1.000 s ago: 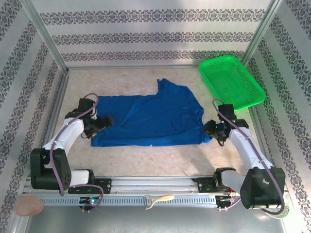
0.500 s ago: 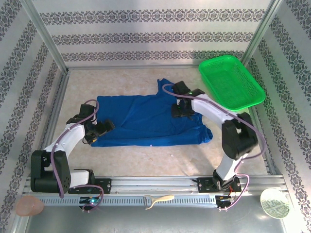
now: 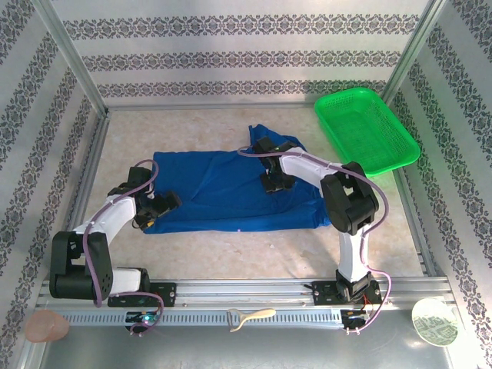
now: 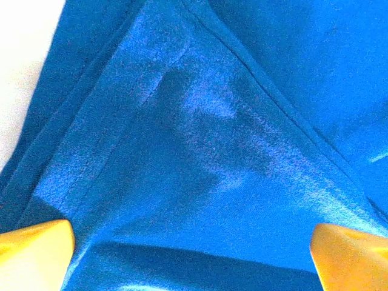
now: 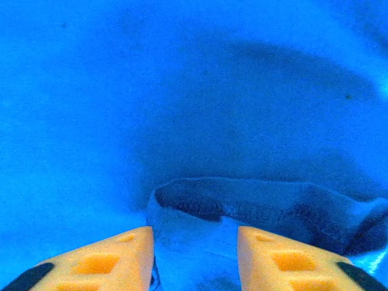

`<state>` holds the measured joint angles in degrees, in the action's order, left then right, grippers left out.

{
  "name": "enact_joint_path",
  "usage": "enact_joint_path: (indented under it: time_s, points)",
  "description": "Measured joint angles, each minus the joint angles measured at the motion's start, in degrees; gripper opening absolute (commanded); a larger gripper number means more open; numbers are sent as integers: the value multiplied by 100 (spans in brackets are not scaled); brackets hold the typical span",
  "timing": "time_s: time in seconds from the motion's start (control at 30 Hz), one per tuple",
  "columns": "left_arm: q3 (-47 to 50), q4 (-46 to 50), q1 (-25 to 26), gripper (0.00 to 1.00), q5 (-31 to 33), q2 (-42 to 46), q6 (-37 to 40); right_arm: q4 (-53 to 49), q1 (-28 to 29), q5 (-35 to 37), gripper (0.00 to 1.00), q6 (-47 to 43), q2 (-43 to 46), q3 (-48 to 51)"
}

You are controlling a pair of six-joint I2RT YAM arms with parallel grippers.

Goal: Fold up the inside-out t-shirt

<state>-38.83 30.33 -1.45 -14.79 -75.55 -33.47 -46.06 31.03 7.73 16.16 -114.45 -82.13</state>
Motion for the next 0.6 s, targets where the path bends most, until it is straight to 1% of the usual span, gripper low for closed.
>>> enact_joint_path:
  time_s: [0.03,0.13,0.17,0.4,0.6]
  points:
    - [0,-4,0,100,0,0,0,0,0,2,30,-7,-39,0]
    - [0,-24,0,100,0,0,-2,2,0,22,3,-26,-136,0]
    - [0,-26,0,100,0,0,-2,2,0,24,0,-20,-153,0]
    - [0,-33,0,100,4,0,-2,4,-2,22,0,-7,-26,17]
    - [9,-39,0,100,26,0,-2,136,-17,20,0,83,754,70]
